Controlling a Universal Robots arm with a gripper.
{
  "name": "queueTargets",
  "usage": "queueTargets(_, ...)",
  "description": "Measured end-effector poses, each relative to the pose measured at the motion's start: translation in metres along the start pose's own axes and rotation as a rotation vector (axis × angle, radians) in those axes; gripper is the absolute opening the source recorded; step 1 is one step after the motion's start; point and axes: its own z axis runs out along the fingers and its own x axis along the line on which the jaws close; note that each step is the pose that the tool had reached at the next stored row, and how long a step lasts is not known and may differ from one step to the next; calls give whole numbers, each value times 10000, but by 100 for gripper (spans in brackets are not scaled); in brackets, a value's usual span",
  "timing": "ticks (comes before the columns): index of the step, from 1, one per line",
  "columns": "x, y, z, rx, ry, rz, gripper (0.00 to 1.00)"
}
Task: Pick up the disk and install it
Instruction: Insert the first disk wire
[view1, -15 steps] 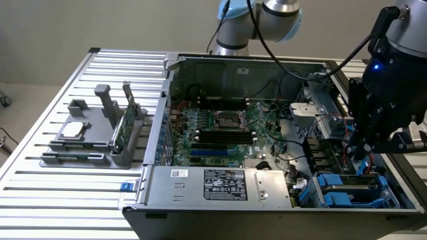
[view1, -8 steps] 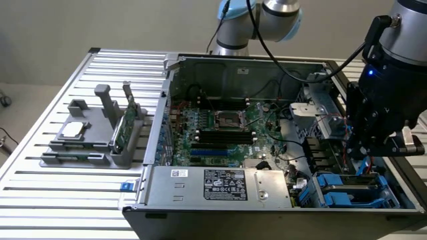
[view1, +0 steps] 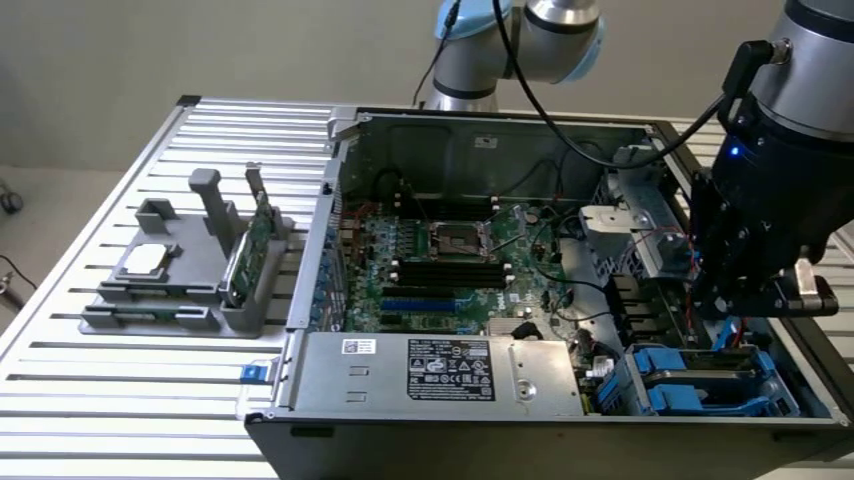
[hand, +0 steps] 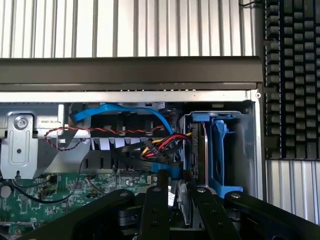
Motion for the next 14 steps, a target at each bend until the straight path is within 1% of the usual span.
queueTargets(1,1,-1,4,5,-5,27,24)
queueTargets(2,1,-1,6,11,-8,53,17)
queueTargets(3,2,-1,8,17,-13,77,16)
queueTargets(6,3,-3,16,36,-28,143,16)
queueTargets(11,-2,-7,37,39,-36,211,16)
queueTargets(14,-33,-9,51,40,-41,230,16)
